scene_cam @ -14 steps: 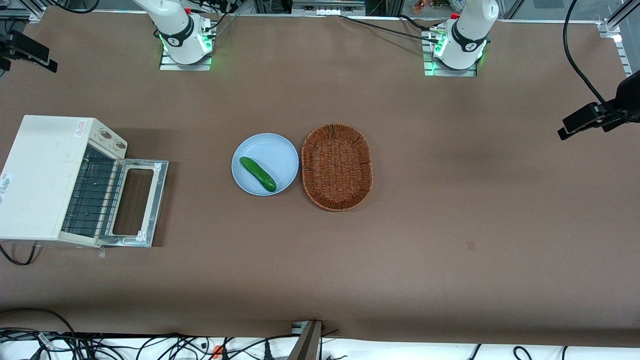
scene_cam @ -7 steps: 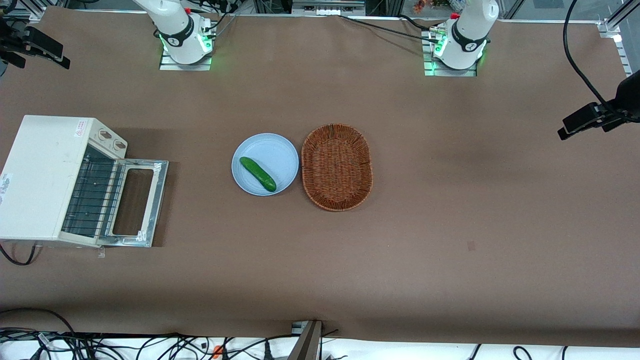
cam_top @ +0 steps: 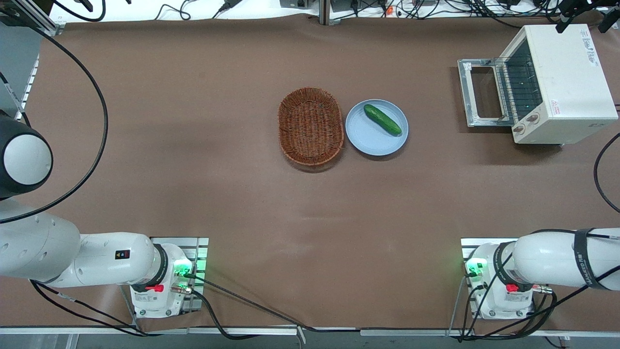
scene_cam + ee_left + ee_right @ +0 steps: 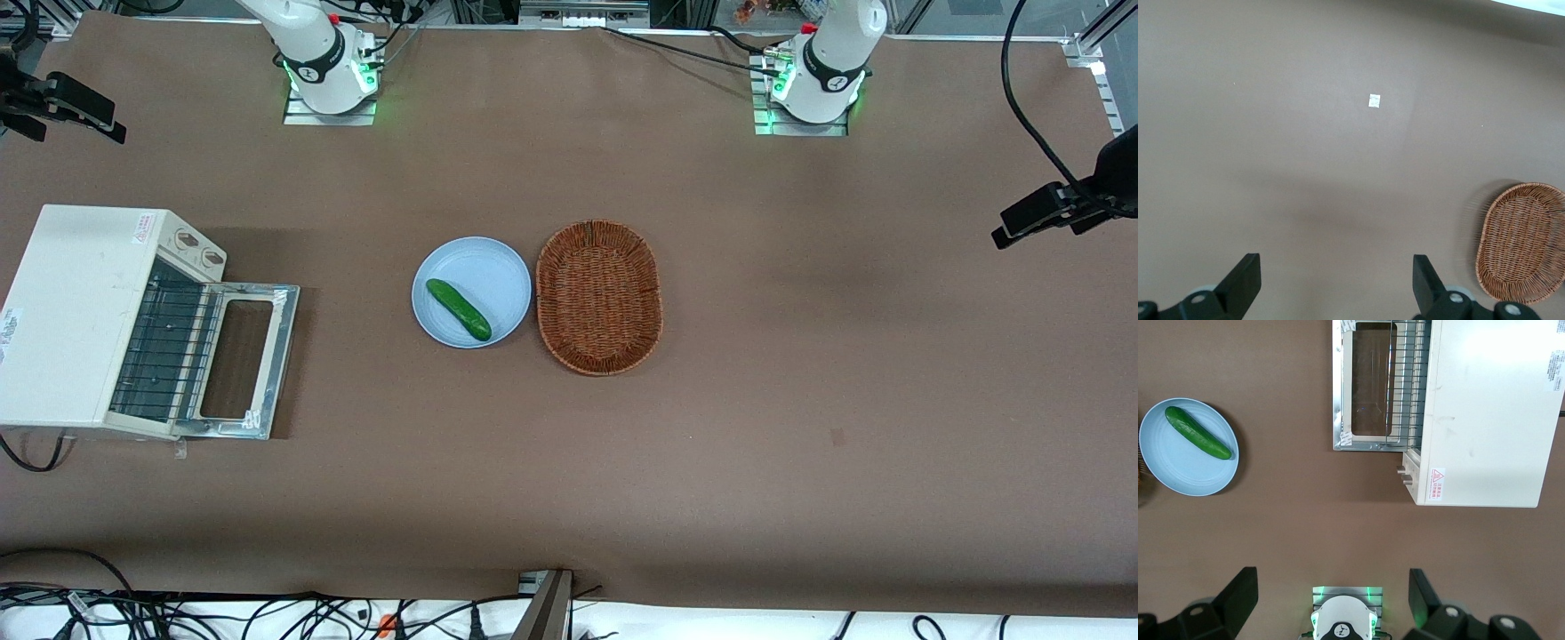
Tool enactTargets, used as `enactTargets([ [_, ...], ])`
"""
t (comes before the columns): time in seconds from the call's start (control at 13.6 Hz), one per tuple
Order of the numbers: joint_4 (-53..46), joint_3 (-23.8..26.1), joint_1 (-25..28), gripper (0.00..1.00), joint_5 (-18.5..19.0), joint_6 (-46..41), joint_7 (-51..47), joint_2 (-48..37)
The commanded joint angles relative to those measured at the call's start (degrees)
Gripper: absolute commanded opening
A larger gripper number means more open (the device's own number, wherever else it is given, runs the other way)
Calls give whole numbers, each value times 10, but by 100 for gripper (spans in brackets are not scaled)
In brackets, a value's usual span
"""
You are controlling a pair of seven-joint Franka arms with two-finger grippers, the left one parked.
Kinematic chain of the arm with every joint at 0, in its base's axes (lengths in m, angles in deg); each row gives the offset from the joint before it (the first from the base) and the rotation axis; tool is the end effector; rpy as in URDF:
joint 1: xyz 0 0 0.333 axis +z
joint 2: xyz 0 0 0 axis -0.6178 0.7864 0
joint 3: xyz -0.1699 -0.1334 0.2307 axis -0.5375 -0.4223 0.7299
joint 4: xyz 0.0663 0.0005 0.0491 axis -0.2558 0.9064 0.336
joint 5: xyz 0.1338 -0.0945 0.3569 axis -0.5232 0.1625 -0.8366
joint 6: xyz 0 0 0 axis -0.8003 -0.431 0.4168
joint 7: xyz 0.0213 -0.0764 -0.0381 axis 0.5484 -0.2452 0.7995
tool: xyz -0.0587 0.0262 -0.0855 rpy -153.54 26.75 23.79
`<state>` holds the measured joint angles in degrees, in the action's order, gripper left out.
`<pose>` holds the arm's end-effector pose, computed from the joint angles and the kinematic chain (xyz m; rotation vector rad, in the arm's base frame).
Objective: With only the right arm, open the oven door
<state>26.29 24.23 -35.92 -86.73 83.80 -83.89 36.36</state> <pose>0.4943 -0.0301 0.6471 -3.1294 0.0401 0.2104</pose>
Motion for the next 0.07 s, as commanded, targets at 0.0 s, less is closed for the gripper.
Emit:
enactTargets([
  [0.0, -13, 8, -6, 100, 5, 0, 5, 4],
])
